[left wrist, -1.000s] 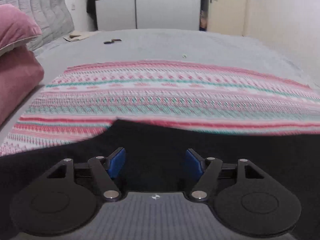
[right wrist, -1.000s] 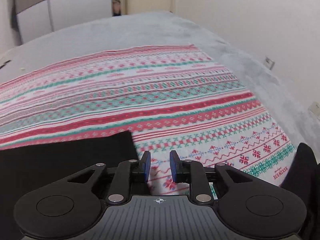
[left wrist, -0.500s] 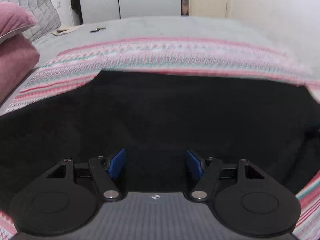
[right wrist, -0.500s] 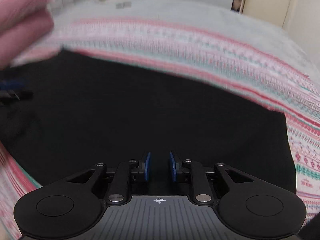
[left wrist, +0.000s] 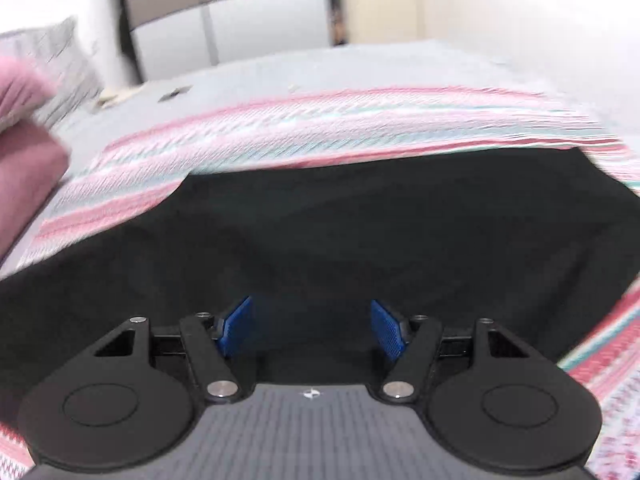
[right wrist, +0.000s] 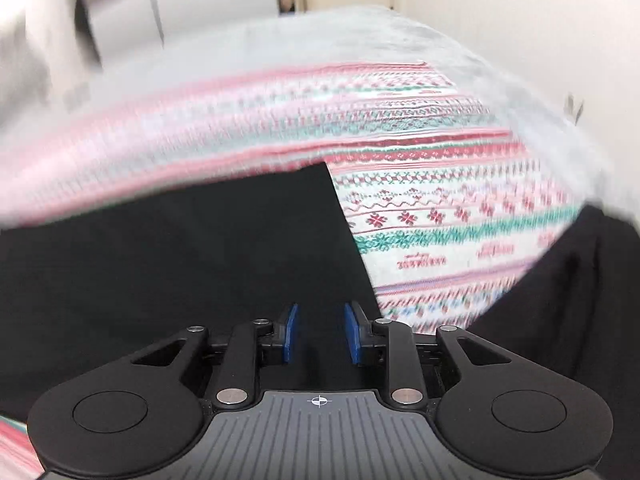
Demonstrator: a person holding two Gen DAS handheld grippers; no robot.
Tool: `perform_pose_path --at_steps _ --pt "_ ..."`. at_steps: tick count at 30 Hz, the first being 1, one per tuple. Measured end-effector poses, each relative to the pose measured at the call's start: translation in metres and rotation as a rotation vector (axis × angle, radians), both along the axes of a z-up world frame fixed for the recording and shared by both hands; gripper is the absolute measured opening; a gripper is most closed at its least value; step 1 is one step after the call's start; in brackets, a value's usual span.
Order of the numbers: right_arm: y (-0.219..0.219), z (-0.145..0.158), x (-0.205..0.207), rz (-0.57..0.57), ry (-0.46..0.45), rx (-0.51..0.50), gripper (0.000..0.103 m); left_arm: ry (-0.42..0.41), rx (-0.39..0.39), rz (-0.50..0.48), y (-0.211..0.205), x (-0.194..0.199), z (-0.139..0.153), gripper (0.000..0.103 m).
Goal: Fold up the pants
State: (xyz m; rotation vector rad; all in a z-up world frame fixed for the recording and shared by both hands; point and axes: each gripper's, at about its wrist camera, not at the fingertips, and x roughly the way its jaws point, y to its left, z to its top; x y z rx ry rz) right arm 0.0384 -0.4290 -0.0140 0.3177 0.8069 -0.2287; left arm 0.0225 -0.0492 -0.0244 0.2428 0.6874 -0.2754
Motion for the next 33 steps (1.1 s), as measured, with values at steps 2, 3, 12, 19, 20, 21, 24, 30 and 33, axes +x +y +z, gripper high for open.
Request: perform_pose_path --at_steps 2,3,12,19,20,21,24,30,33 --pt "0.003 -0.005 -0.009 0.005 0.029 0.045 0.027 0.005 -0.005 -0.043 -0.013 -0.006 -0.001 0.092" --pt "0.007 -0.010 -0.010 0.014 0.052 0.047 0.027 0.022 -0.012 -0.059 -0.018 -0.006 -0.003 0.092" --pt "0.006 -0.040 0.003 -0.021 0.143 0.012 0.023 0.157 -0.018 -0.033 -0.028 0.010 -0.021 0.092" --pt "-0.013 -0.037 -0.021 -0.119 0.141 0.166 0.035 0.184 -0.056 -0.049 -0.026 0.016 -0.021 0.092" --pt "-0.014 -0.039 -0.023 -0.131 0.133 0.185 0.035 0.185 -0.049 -0.052 -0.027 0.016 -0.025 0.092" --pt "-0.014 -0.039 -0.023 -0.152 0.122 0.193 0.035 0.184 -0.044 -0.054 -0.027 0.016 -0.029 0.092" --pt "-0.018 -0.044 -0.022 -0.228 0.091 0.223 0.035 0.181 -0.042 -0.057 -0.032 0.018 -0.032 0.093" --pt "-0.024 -0.051 -0.019 -0.344 0.042 0.279 0.035 0.191 -0.061 -0.048 -0.036 0.010 -0.029 0.093" --pt "-0.022 -0.051 -0.021 -0.371 0.023 0.291 0.040 0.193 -0.066 -0.045 -0.036 0.008 -0.029 0.093"
